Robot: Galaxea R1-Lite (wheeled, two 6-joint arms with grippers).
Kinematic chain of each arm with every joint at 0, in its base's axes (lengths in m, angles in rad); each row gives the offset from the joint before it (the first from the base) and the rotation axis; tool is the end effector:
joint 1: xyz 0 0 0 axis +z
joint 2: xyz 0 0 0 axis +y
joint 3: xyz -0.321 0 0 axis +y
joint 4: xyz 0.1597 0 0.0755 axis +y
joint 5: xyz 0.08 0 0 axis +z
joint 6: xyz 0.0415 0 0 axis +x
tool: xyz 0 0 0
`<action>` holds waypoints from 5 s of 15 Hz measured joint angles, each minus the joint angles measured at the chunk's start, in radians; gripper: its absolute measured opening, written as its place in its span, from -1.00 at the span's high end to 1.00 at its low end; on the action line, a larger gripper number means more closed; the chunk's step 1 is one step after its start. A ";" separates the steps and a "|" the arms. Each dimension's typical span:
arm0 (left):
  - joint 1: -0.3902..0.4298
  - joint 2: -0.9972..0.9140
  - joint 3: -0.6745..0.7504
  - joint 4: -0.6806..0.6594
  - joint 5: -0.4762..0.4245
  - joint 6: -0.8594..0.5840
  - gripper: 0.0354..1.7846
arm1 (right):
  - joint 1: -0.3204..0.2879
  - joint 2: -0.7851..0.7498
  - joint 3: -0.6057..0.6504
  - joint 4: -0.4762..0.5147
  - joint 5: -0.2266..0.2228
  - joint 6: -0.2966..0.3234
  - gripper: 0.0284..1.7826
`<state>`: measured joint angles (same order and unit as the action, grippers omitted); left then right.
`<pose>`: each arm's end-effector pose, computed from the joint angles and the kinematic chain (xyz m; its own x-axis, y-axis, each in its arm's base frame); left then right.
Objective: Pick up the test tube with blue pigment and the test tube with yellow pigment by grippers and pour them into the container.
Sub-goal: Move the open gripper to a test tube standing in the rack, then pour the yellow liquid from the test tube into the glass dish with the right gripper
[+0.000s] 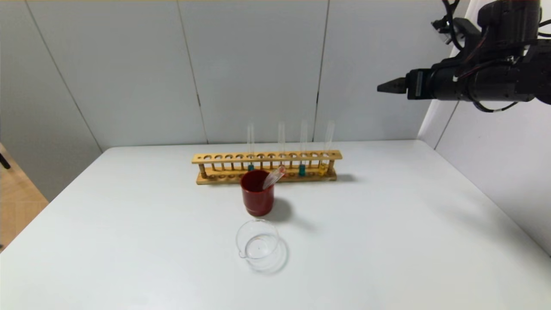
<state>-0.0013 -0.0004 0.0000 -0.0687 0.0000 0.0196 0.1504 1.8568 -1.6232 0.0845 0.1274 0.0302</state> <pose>-0.0401 0.0001 0.0838 0.9976 -0.0013 0.0690 -0.0001 0.9998 0.0196 0.3734 0.0619 0.3065 0.9125 0.2668 -0.3102 -0.2585 0.9636 0.0684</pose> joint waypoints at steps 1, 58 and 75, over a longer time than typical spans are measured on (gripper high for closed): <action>0.000 0.000 0.000 0.000 0.000 0.000 -0.91 | 0.014 0.007 0.019 -0.015 0.000 0.000 -0.95; 0.000 0.000 0.000 0.000 0.000 0.000 -0.91 | 0.173 0.381 0.120 -0.499 0.005 -0.010 0.67; 0.000 0.000 0.000 0.000 0.000 0.000 -0.91 | 0.185 0.349 0.111 -0.587 -0.031 -0.078 0.72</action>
<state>-0.0013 -0.0004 0.0000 -0.0687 0.0000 0.0200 0.3357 2.2057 -1.5123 -0.5026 0.0962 -0.0479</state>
